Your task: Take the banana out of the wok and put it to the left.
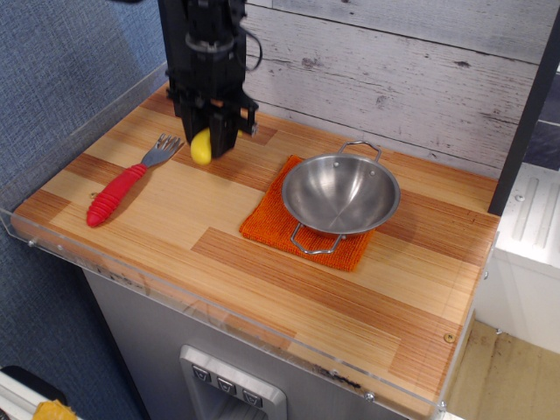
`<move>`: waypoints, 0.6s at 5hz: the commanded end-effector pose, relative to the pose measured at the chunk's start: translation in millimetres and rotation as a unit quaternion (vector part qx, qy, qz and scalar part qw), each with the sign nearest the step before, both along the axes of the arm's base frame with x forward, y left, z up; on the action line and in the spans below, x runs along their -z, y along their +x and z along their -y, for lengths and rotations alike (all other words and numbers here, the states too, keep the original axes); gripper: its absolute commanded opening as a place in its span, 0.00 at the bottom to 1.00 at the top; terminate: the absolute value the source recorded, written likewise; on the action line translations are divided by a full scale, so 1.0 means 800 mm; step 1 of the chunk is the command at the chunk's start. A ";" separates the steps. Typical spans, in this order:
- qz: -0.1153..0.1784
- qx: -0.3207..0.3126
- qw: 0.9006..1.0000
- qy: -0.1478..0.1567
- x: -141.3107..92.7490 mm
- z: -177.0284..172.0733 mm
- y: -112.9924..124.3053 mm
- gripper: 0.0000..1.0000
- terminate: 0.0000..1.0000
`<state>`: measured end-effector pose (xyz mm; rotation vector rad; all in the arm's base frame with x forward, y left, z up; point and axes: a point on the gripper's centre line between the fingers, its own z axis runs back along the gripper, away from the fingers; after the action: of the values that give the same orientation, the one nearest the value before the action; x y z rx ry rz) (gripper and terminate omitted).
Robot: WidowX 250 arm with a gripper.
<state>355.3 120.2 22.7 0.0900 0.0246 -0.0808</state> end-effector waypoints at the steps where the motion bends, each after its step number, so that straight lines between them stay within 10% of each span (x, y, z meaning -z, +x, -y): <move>1: -0.012 -0.008 1.000 -0.004 0.014 -0.014 -0.012 0.00 0.00; 3: -0.019 -0.032 0.999 -0.025 0.021 -0.023 -0.016 0.00 0.00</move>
<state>352.9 129.9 6.2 0.0316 0.0613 -0.0347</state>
